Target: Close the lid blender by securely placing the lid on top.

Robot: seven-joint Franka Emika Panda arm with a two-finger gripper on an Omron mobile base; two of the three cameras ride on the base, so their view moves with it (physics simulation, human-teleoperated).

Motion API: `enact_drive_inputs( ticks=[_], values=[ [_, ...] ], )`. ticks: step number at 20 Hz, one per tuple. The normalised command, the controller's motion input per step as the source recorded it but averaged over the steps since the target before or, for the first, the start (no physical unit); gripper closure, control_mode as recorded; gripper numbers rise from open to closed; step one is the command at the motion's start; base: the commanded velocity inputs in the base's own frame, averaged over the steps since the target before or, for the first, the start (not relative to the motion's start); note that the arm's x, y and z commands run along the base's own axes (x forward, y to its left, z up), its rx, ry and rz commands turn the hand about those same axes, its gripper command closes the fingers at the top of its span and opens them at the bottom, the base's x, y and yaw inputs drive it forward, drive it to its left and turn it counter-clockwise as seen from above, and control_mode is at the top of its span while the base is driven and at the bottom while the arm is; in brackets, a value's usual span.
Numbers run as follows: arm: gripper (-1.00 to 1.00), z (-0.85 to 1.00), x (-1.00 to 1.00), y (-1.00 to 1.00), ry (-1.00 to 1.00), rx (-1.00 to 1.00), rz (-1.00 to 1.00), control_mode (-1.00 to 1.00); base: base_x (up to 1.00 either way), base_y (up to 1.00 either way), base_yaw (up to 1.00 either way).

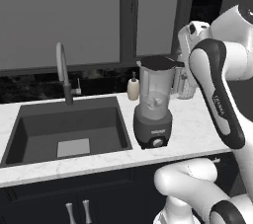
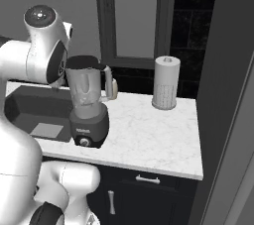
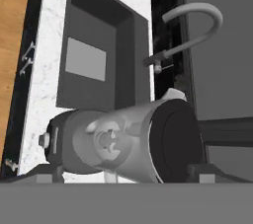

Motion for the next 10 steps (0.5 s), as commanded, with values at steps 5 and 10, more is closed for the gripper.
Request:
enact_drive_inputs(
  ticks=[5,10],
  values=[
    [-1.00,0.00,-0.02,-0.10,-0.01,0.00,0.00,-1.00,0.00,0.00,0.00],
    [-1.00,0.00,0.00,-0.12,0.00,0.00,0.00,-1.00,0.00,0.00,0.00]
  ],
)
